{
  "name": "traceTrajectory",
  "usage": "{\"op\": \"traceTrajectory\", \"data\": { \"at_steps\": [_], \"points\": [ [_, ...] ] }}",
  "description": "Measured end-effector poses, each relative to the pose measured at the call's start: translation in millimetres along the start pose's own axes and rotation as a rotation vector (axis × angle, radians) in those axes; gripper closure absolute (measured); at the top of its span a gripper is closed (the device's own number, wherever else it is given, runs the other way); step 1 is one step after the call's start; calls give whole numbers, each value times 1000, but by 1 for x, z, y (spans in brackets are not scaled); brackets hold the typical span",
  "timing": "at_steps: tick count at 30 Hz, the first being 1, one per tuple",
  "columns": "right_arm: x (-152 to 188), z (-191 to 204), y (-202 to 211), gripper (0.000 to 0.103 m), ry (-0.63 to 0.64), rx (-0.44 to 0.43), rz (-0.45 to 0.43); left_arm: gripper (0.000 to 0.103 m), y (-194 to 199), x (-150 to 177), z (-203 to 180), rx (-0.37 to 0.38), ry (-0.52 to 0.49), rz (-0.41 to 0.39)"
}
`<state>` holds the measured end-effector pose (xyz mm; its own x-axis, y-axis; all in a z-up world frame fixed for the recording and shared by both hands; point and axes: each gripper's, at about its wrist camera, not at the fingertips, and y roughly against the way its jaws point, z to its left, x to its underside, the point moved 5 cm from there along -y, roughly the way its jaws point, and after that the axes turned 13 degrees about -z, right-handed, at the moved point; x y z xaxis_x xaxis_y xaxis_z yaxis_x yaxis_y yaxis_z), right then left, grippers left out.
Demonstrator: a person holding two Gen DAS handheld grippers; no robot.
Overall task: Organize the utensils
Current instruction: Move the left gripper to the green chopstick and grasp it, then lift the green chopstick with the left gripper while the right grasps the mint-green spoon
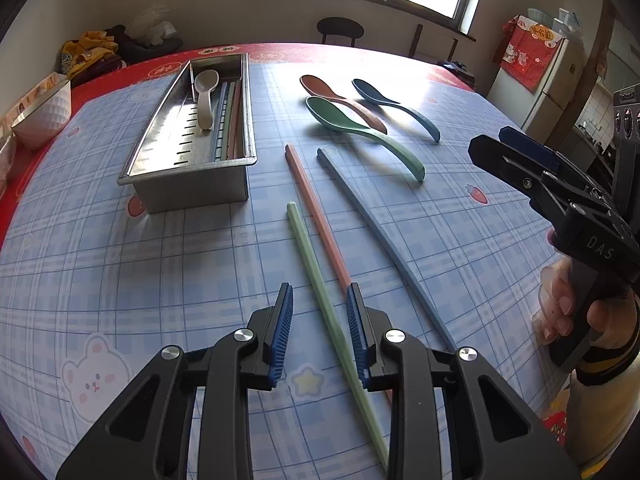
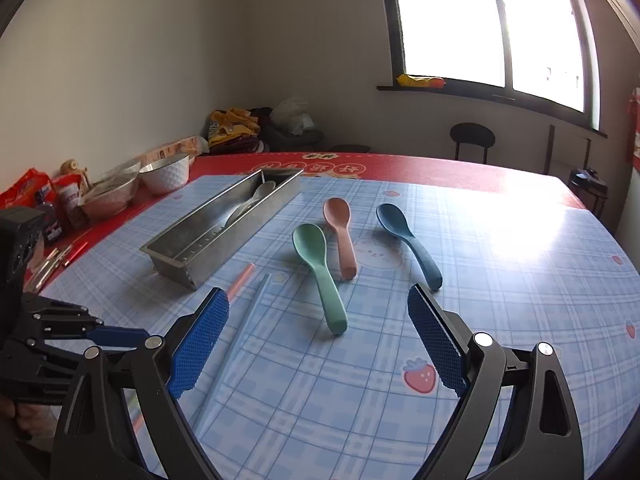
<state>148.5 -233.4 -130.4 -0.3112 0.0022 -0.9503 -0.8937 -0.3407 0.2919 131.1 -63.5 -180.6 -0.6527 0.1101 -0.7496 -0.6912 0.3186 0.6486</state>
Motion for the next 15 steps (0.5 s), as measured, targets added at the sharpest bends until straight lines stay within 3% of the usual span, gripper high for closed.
{"op": "traceTrajectory", "data": {
  "at_steps": [12, 13, 15],
  "points": [
    [0, -9, 0, 15, -68, -29, -2, 84, -5, 6, -7, -25, -96, 38],
    [0, -9, 0, 15, -71, -31, -2, 92, -5, 5, -7, -24, -100, 39],
    [0, -10, 0, 15, -76, -33, -3, 93, -7, 4, -3, -24, -105, 42]
  ]
}}
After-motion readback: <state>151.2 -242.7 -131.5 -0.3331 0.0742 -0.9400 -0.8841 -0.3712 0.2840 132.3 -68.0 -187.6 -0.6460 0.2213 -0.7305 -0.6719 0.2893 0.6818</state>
